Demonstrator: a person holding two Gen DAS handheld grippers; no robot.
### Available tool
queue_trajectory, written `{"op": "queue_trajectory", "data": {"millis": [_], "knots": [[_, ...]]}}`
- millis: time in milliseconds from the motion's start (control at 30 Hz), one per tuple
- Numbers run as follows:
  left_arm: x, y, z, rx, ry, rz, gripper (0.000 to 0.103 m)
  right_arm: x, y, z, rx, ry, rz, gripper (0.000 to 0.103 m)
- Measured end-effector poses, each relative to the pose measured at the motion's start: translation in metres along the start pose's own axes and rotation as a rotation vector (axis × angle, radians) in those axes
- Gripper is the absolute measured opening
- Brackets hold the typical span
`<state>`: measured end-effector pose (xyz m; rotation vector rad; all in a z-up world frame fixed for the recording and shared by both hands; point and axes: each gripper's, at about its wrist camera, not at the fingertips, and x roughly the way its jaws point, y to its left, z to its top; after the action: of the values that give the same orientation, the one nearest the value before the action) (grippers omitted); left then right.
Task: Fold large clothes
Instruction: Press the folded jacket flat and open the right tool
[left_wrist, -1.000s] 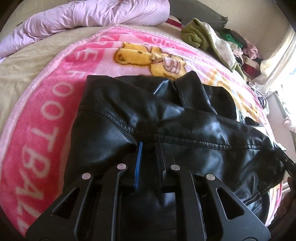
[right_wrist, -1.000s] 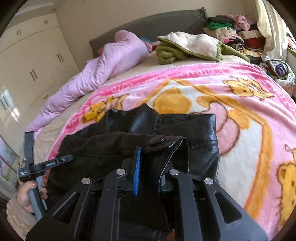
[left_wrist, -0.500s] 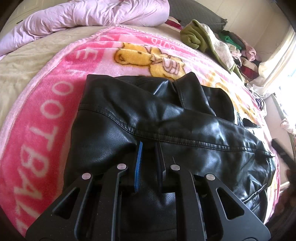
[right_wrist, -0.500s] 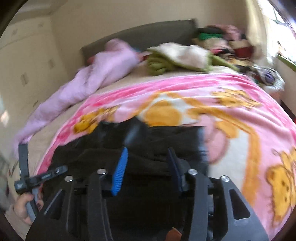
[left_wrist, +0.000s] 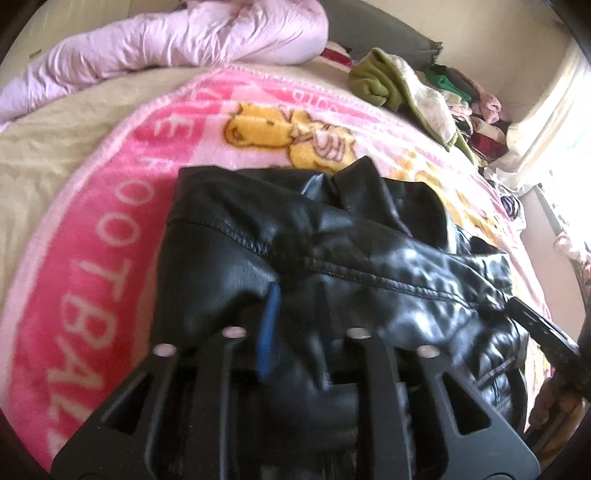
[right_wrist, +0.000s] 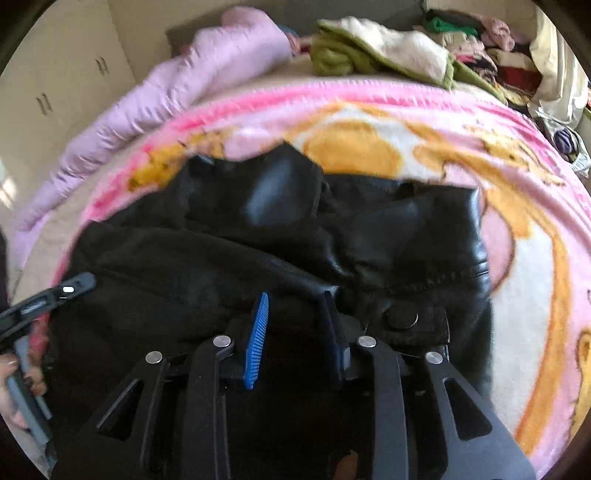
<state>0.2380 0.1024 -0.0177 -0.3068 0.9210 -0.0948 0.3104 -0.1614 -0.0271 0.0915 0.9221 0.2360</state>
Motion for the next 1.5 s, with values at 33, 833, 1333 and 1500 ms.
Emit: {"op": "queue_trajectory", "data": {"millis": [33,833,1333,1500], "knots": [[-0.004,-0.002,-0.002,0.010,0.003,-0.004,0.028,-0.014,0.002,-0.002,-0.005,-0.030,0.026,0.030],[-0.016,-0.027,-0.045,0.139,0.073,0.029,0.035,-0.027,0.021,-0.057,-0.038,0.040,0.043,0.048],[-0.056,-0.026,-0.040,0.078,-0.001,0.049,0.094,-0.072,0.017,-0.060,0.006,-0.061,0.081,0.089],[-0.069,-0.032,-0.040,0.090,-0.016,0.058,0.094,-0.088,0.014,-0.062,0.007,-0.092,0.072,0.096]]}}
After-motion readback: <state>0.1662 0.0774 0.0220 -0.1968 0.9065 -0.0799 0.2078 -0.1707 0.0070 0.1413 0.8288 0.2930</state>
